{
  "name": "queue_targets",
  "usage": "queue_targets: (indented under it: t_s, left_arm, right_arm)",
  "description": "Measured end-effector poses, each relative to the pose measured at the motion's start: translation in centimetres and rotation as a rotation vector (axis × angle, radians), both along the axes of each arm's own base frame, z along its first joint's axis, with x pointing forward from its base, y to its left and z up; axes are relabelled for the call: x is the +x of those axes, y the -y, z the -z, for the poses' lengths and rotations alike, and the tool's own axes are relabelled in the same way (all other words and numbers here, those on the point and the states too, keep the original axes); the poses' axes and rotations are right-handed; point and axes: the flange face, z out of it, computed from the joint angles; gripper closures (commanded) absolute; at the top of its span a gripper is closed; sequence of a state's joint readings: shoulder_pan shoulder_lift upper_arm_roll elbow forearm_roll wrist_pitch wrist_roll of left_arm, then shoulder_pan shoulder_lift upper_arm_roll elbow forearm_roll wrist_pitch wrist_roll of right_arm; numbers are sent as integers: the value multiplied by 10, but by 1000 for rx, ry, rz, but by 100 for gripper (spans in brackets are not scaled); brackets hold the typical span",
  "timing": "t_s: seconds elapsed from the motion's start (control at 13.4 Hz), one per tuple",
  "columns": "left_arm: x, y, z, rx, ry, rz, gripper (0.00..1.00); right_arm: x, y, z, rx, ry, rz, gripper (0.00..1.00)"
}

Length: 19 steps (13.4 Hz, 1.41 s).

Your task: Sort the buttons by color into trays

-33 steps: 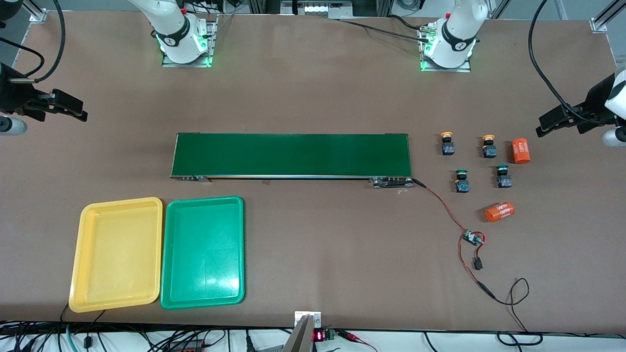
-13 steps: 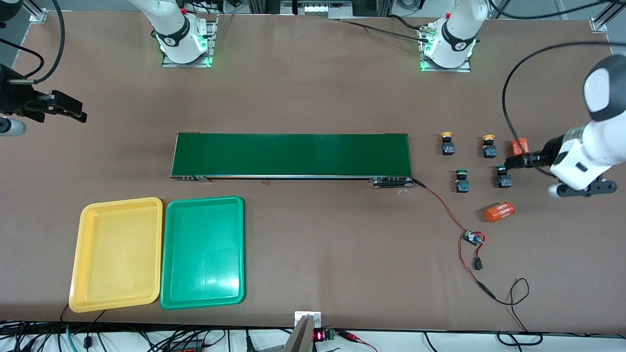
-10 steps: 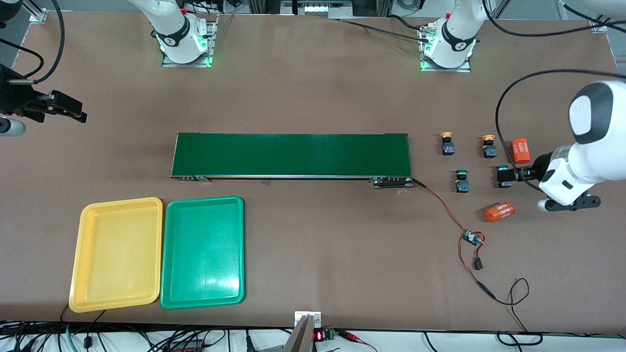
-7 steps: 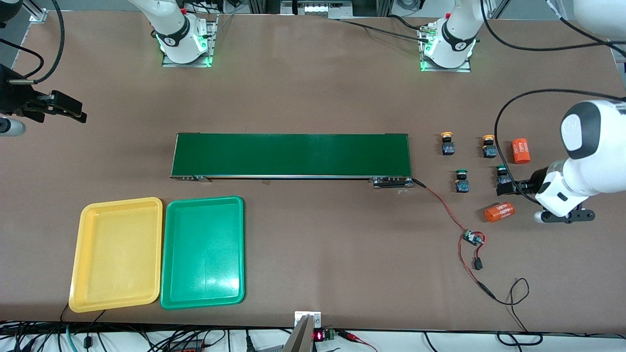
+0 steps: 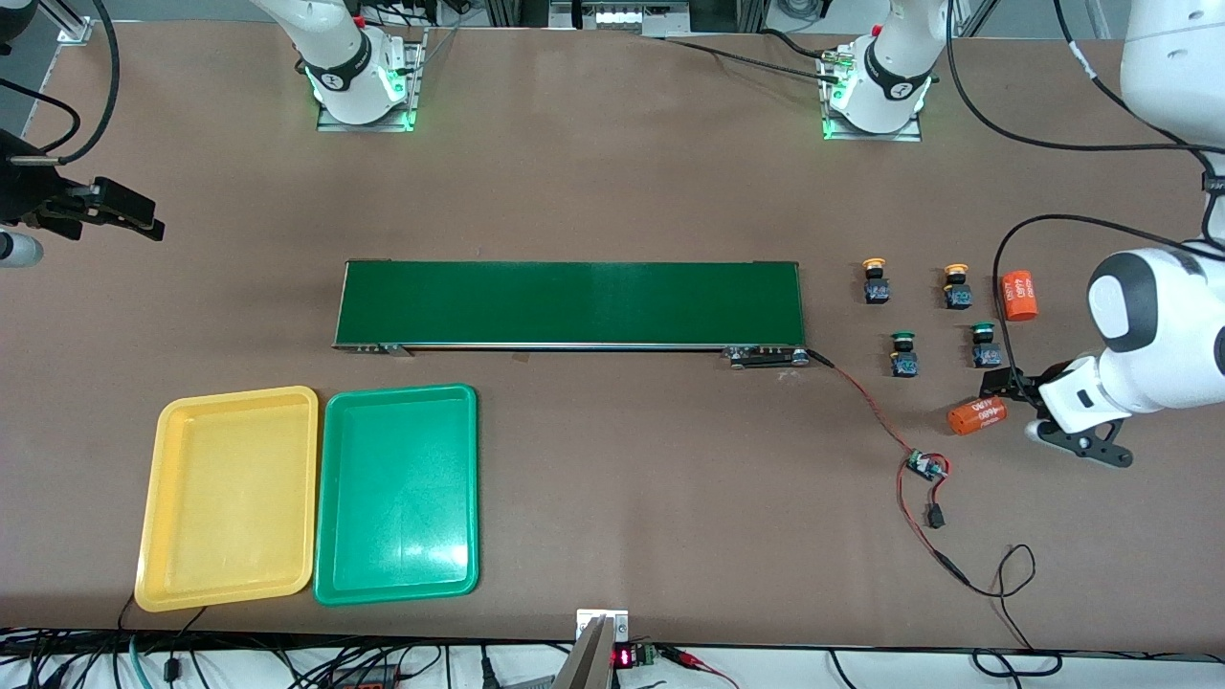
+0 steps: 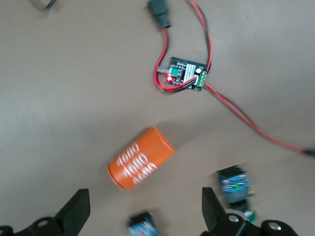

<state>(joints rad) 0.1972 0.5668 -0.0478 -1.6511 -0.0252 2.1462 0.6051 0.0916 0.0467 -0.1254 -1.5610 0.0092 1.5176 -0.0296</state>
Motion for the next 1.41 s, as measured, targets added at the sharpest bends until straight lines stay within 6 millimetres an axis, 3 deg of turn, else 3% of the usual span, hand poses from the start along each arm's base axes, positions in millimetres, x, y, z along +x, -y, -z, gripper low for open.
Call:
queue_targets:
  t_s: [0.22, 0.52, 0.82, 1.19, 1.27, 1.34, 1.41]
  left_arm:
    - [0, 0, 27, -23, -4, 241, 0]
    - [2, 2, 42, -39, 25, 513, 0]
    - [-3, 4, 74, -62, -8, 632, 0]
    - [-8, 2, 92, -50, 12, 663, 0]
    - [-8, 2, 98, -46, 22, 668, 3]
    - [-9, 2, 102, -42, 31, 682, 20]
    - [-8, 2, 103, -40, 37, 695, 49]
  right_arm:
    - [0, 0, 0, 0, 0, -1, 0]
    - [0, 0, 0, 0, 0, -1, 0]
    - [0, 0, 0, 0, -1, -2, 0]
    - [0, 0, 0, 0, -1, -2, 0]
    - [0, 0, 0, 0, -1, -2, 0]
    - [0, 0, 0, 0, -1, -2, 0]
    - [0, 0, 0, 0, -1, -2, 0]
